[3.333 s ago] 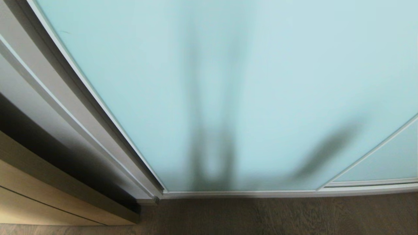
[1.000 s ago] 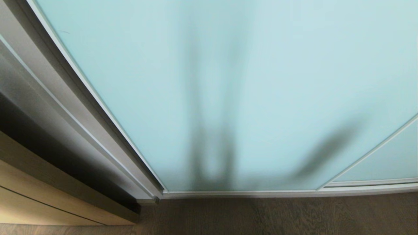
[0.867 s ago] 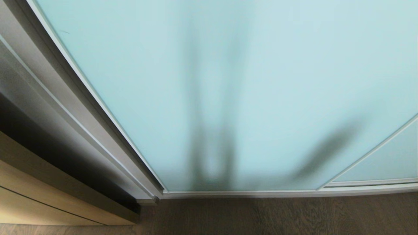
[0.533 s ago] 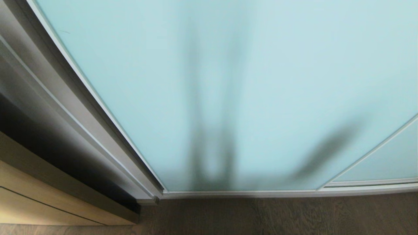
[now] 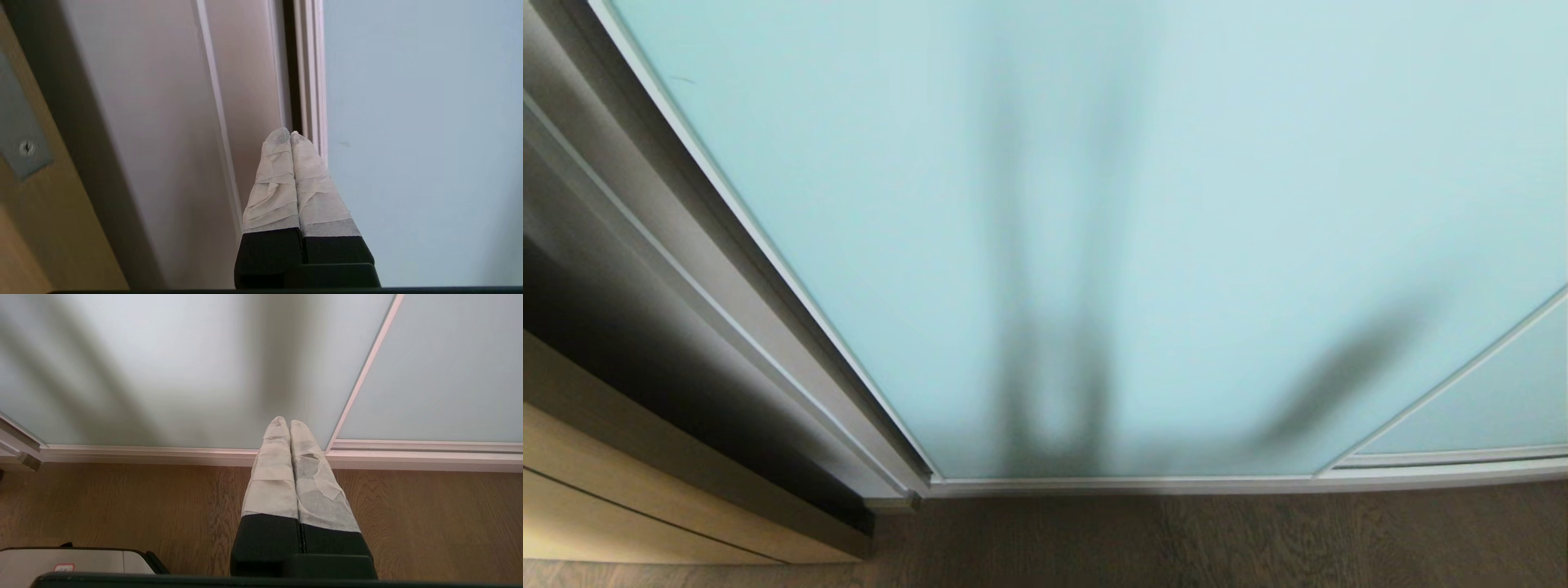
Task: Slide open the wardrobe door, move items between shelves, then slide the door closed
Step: Open the door
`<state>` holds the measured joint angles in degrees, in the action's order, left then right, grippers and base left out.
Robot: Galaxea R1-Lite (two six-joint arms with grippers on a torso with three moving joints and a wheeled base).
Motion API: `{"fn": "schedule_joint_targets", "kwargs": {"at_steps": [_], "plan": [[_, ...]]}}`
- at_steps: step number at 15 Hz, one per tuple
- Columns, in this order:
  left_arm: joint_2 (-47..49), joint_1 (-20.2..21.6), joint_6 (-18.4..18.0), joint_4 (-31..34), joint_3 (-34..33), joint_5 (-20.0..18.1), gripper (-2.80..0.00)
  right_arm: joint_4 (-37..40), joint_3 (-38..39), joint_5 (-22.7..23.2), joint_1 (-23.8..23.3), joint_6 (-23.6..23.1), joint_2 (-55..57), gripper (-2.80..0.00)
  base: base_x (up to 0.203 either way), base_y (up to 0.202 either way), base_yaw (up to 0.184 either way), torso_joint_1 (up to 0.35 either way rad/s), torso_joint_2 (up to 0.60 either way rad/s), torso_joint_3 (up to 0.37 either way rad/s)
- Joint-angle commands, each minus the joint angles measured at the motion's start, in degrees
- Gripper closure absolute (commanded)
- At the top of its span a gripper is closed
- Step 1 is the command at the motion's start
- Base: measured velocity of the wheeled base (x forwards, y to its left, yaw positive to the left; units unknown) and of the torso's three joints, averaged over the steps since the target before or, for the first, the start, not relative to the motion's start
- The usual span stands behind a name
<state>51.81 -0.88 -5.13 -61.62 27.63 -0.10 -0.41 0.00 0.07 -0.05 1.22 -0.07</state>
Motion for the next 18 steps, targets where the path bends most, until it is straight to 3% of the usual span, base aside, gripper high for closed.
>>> {"fn": "schedule_joint_targets", "kwargs": {"at_steps": [1, 3, 7, 9, 12, 16, 18], "plan": [[-0.1, 0.0, -0.3, 1.0, -0.6, 0.2, 0.00, 0.0, 0.1, 0.0, 0.0, 0.0, 0.0, 0.00, 0.000, 0.000, 0.000, 0.000, 0.00, 0.000], [0.9, 0.0, -1.6, 5.3, 1.7, 0.3, 0.00, 0.0, 0.1, 0.0, 0.0, 0.0, 0.0, 0.00, 0.000, 0.000, 0.000, 0.000, 0.00, 0.000], [-2.1, 0.0, -4.3, 25.3, 8.6, 0.5, 0.00, 0.0, 0.1, 0.0, 0.0, 0.0, 0.0, 0.00, 0.000, 0.000, 0.000, 0.000, 0.00, 0.000], [-3.7, 0.0, -5.2, 31.1, 11.2, 0.5, 0.00, 0.0, 0.1, 0.0, 0.0, 0.0, 0.0, 0.00, 0.000, 0.000, 0.000, 0.000, 0.00, 0.000], [-3.5, 0.1, -7.6, 33.9, 12.9, 0.5, 0.00, 0.0, 0.1, 0.0, 0.0, 0.0, 0.0, 0.00, 0.000, 0.000, 0.000, 0.000, 0.00, 0.000], [-1.0, 0.1, -7.7, 39.7, 16.7, 0.8, 0.00, 0.0, 0.1, 0.0, 0.0, 0.0, 0.0, 0.00, 0.000, 0.000, 0.000, 0.000, 0.00, 0.000], [0.5, 0.2, -8.1, 39.5, 17.8, 4.6, 0.00, 0.0, 0.1, 0.0, 0.0, 0.0, 0.0, 0.00, 0.000, 0.000, 0.000, 0.000, 0.00, 0.000]]}}
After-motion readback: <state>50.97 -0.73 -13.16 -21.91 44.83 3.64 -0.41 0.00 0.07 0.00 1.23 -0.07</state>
